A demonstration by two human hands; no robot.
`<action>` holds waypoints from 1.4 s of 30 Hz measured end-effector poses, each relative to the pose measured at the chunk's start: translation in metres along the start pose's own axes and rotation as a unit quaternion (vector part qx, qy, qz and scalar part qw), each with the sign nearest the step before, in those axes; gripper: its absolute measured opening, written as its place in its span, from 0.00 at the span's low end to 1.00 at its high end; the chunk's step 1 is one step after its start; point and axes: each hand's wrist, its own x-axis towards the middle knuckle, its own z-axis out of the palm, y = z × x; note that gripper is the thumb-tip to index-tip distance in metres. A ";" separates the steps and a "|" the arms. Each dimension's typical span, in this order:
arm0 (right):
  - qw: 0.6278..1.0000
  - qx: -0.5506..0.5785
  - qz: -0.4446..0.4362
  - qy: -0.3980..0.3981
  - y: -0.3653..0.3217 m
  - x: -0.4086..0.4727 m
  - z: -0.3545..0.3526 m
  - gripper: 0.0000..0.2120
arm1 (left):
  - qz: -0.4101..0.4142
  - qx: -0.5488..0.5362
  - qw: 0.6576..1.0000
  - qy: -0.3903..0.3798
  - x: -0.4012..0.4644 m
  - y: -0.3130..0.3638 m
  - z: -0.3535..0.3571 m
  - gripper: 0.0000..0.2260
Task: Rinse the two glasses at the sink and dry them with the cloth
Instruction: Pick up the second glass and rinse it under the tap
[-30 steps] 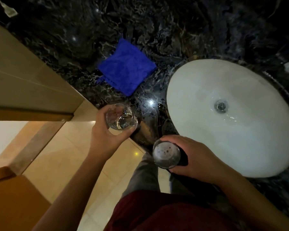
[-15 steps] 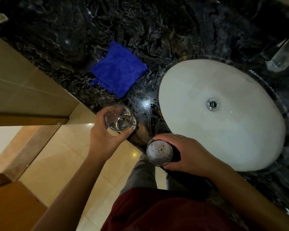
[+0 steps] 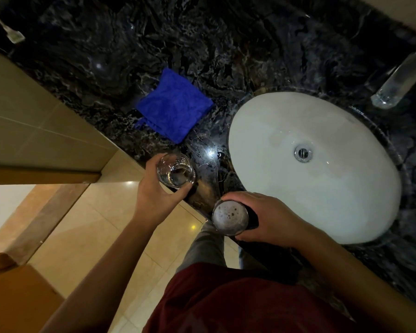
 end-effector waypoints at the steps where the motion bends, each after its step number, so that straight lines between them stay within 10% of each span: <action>1: 1.000 0.001 0.000 0.000 0.000 0.000 0.000 0.41 | 0.005 0.004 1.000 -0.004 -0.001 -0.001 0.001 0.37; 21: 1.000 0.012 0.000 0.011 -0.001 -0.001 0.002 0.41 | 0.021 0.047 0.994 -0.095 -0.007 -0.006 -0.011 0.46; 27: 0.998 0.059 0.025 0.026 -0.003 -0.004 -0.001 0.42 | 0.145 0.153 0.977 -0.021 -0.025 0.021 -0.018 0.36; 42: 0.947 0.267 0.029 0.178 -0.034 -0.040 -0.056 0.38 | 0.175 0.003 0.967 -0.187 -0.031 0.096 0.029 0.34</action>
